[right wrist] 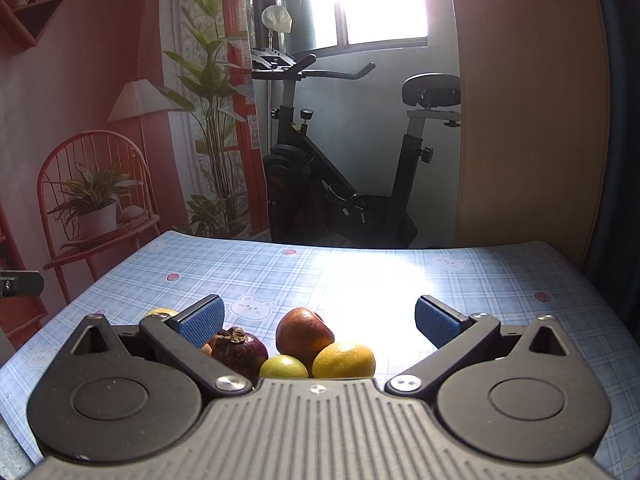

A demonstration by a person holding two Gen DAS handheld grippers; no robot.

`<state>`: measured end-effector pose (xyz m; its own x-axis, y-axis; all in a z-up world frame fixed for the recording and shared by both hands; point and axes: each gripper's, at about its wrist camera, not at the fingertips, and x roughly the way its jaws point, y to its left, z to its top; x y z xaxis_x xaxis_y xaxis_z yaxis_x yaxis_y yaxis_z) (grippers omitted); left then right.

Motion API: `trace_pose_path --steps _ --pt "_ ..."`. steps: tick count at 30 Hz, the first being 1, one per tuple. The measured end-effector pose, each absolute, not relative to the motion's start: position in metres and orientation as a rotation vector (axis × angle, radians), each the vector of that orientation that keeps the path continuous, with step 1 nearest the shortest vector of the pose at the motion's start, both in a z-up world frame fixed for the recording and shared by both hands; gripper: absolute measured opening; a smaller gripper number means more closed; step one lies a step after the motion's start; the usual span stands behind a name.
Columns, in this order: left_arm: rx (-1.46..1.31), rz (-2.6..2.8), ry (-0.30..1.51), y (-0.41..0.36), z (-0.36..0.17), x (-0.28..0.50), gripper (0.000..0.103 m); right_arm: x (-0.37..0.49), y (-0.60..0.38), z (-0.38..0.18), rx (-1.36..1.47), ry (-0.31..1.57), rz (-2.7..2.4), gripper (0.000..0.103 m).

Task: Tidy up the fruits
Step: 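Move the left tool toward the dark purple mangosteen in the pile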

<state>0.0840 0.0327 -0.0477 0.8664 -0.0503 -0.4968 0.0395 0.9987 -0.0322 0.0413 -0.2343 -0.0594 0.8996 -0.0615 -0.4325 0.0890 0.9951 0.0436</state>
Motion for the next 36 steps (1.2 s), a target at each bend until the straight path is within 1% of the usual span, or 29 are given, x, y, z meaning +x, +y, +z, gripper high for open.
trace_pose_path --steps 5,14,20,21,22,23,28,30,32,34,35,36 --pt "-0.046 -0.006 0.549 0.047 -0.051 0.100 0.092 0.050 -0.236 -0.069 0.112 0.479 -0.013 0.103" --pt "-0.012 0.018 0.540 0.064 -0.036 0.119 0.091 0.073 -0.203 -0.081 -0.050 0.512 0.050 0.103" --pt "0.007 -0.027 0.561 0.056 -0.044 0.129 0.091 0.079 -0.214 -0.094 -0.045 0.552 0.048 0.103" --pt "0.010 -0.043 0.562 0.053 -0.045 0.129 0.088 0.080 -0.217 -0.095 -0.042 0.559 0.055 0.103" --pt "0.009 -0.062 0.563 0.052 -0.048 0.130 0.084 0.079 -0.220 -0.096 -0.044 0.564 0.056 0.103" --pt "0.008 -0.076 0.570 0.049 -0.050 0.132 0.082 0.079 -0.223 -0.097 -0.049 0.569 0.053 0.103" --pt "-0.018 -0.130 0.597 0.036 -0.060 0.137 0.080 0.073 -0.234 -0.106 -0.051 0.621 0.072 0.103" --pt "-0.026 -0.158 0.613 0.032 -0.067 0.137 0.080 0.065 -0.236 -0.113 -0.047 0.642 0.078 0.102" --pt "-0.023 -0.196 0.633 0.024 -0.075 0.137 0.078 0.059 -0.236 -0.121 -0.055 0.668 0.091 0.096" --pt "-0.006 -0.231 0.660 0.015 -0.083 0.137 0.073 0.056 -0.235 -0.129 -0.071 0.692 0.107 0.092" --pt "0.003 -0.243 0.672 0.012 -0.086 0.136 0.072 0.055 -0.234 -0.132 -0.074 0.701 0.117 0.088" --pt "0.010 -0.251 0.678 0.010 -0.088 0.135 0.070 0.054 -0.234 -0.134 -0.073 0.707 0.126 0.087"
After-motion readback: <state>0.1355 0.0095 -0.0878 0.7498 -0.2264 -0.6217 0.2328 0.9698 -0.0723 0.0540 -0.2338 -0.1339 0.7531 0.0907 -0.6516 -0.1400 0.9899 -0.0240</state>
